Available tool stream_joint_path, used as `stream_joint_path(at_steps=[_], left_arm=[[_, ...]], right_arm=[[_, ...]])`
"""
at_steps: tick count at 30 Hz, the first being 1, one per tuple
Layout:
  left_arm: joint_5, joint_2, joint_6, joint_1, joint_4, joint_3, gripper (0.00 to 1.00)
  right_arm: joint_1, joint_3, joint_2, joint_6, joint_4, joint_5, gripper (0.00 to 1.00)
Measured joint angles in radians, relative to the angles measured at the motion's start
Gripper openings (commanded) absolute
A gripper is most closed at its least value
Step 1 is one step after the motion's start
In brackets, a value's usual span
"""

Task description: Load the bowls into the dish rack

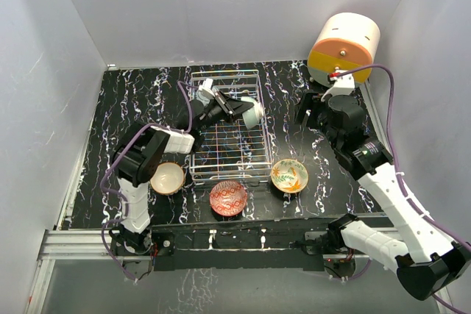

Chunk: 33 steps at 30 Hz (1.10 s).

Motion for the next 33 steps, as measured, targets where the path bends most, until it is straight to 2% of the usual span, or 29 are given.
stream_joint_path(at_steps=[5, 18, 24, 28, 33], left_arm=[[-0.011, 0.084, -0.022, -0.006, 0.002, 0.000, 0.00], [-0.025, 0.060, 0.023, -0.010, -0.066, -0.013, 0.00], [-0.050, 0.037, 0.020, -0.010, -0.021, -0.075, 0.15], [-0.067, 0.000, 0.043, -0.009, -0.051, -0.109, 0.27], [-0.084, -0.028, 0.084, -0.012, -0.115, -0.136, 0.36]], right_arm=[[-0.014, 0.000, 0.000, -0.001, -0.003, -0.021, 0.73], [-0.029, 0.000, 0.013, -0.001, -0.006, -0.056, 0.73], [-0.030, 0.000, 0.015, -0.001, -0.006, -0.071, 0.73], [-0.030, 0.000, 0.015, -0.001, -0.006, -0.074, 0.73], [-0.035, 0.000, 0.015, -0.001, -0.006, -0.078, 0.73]])
